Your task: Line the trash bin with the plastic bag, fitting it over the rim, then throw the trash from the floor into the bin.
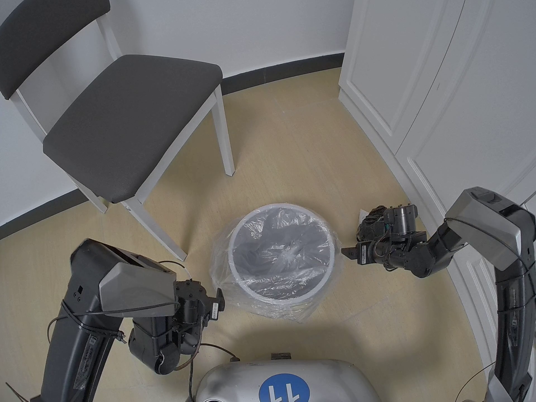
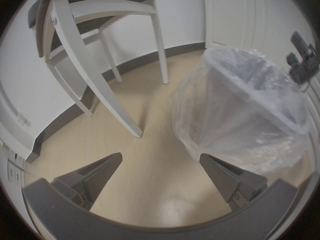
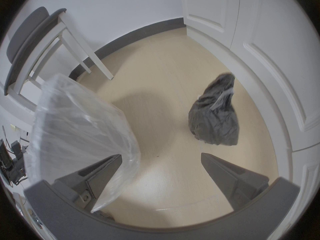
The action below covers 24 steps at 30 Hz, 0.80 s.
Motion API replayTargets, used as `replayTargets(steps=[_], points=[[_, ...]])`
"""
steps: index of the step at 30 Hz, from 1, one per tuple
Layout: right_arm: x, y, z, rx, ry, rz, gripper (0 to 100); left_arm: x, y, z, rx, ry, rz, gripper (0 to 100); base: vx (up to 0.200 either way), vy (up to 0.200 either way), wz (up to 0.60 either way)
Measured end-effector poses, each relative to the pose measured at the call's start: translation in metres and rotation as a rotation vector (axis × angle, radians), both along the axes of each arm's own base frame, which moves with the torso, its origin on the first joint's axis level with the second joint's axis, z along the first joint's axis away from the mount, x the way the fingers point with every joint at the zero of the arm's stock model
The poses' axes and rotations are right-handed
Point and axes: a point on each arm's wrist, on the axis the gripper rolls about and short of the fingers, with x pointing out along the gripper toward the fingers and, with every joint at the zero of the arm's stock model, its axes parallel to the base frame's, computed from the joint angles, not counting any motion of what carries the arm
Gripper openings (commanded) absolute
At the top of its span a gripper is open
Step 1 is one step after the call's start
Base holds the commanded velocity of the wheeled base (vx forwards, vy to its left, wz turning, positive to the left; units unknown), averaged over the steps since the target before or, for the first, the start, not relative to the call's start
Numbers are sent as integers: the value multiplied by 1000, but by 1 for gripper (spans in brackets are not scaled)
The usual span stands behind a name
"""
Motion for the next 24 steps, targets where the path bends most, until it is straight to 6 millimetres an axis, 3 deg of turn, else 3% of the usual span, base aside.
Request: replayTargets(steps=[6, 15, 24], points=[[-21, -3, 34, 7, -36, 10, 100, -28, 2, 24, -9, 43, -101, 100, 0, 0, 0], [-50, -10, 83, 185, -83, -120, 100, -62, 2, 66, -29, 24, -195, 100, 0, 0, 0], [-75, -44, 122, 70, -197, -162, 100, -85, -11, 97, -29, -49, -292, 100, 0, 0, 0]])
